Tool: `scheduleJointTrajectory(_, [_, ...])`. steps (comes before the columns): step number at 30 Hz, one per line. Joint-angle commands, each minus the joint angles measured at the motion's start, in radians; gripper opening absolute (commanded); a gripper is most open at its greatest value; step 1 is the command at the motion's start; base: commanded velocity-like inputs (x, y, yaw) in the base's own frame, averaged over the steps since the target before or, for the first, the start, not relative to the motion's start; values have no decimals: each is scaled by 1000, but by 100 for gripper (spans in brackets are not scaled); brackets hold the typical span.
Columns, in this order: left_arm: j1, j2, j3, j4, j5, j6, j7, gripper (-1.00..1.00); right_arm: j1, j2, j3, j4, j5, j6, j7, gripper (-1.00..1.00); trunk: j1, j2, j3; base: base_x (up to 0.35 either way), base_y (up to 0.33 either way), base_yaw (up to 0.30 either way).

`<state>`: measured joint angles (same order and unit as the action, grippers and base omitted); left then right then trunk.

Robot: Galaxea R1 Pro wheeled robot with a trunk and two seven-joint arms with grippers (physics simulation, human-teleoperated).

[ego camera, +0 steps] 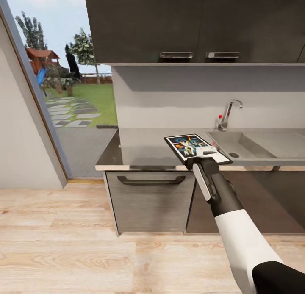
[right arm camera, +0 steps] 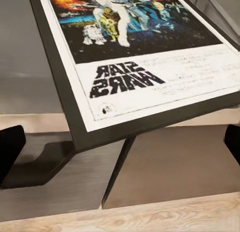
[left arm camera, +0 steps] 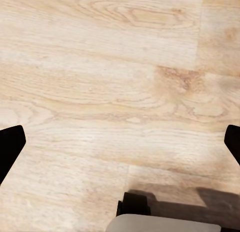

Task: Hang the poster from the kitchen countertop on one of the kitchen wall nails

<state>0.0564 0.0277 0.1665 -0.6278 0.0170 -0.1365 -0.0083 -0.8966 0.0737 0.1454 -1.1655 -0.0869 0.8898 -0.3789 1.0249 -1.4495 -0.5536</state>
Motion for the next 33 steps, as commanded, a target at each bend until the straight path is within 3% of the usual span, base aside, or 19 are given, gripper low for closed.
scheduleJointTrajectory(1, [0,0,1,-1,2,-2,-1,100,-1,0,2,-2,-14,3,-9,100,0,0,-1,15,11,0])
scheduleJointTrajectory(9, [0,0,1,-1,2,-1,-1,100,-1,0,2,-9,-37,3,-9,100,0,0,-1,126,70,0])
scheduleJointTrajectory(33, [0,0,1,-1,1,-1,-1,100,0,0,-2,-7,-38,2,-12,100,0,0,-1,139,21,0])
